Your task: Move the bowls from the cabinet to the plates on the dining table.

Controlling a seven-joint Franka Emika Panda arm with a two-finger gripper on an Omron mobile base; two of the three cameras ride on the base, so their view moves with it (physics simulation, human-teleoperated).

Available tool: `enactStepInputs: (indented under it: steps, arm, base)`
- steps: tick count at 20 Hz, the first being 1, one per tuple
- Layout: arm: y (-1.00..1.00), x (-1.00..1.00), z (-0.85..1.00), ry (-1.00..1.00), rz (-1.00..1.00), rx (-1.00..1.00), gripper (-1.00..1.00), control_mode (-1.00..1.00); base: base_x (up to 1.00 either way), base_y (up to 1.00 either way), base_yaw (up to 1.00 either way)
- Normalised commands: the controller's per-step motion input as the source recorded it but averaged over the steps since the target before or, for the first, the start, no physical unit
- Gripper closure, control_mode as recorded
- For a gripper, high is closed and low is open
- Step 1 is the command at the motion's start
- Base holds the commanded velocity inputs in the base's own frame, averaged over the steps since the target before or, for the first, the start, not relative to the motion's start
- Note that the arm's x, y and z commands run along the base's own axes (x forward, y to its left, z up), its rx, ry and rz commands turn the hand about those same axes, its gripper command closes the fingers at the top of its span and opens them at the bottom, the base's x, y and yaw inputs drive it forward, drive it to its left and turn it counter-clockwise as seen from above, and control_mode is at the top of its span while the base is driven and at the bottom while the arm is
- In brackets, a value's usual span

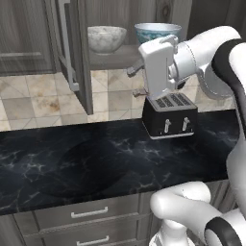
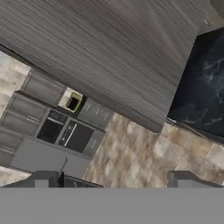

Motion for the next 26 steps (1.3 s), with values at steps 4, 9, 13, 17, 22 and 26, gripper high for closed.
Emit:
enactStepInputs:
  steps: [4, 9, 13, 17, 22, 26]
  arm:
    - [-0.18, -0.31, -0.29, 0.00, -0.10, -0.22, -1.00, -1.00]
    - [-0.12, -0.05, -0.55, 0.00, -0.15, -0.33, -1.00, -1.00]
    - [-0.28, 0.00, -0.24, 0.00, -0.21, -0.25, -1.00, -1.00]
    - [-0.30, -0.08, 0.25, 0.00, -0.20, -0.04, -1.00, -1.00]
    - [-0.22, -0.10, 0.32, 0.01, -0.18, 0.00, -1.00, -1.00]
    - [-0.06, 0.30, -0.18, 0.00, -0.13, 0.00, -1.00, -1.00]
  base:
    - [0.00, 0.00, 0.00]
    - [0.00, 0.00, 0.00]
    - [0.00, 0.00, 0.00]
    - [0.00, 0.00, 0.00]
    - [0.00, 0.00, 0.00]
    - [0.00, 0.00, 0.00]
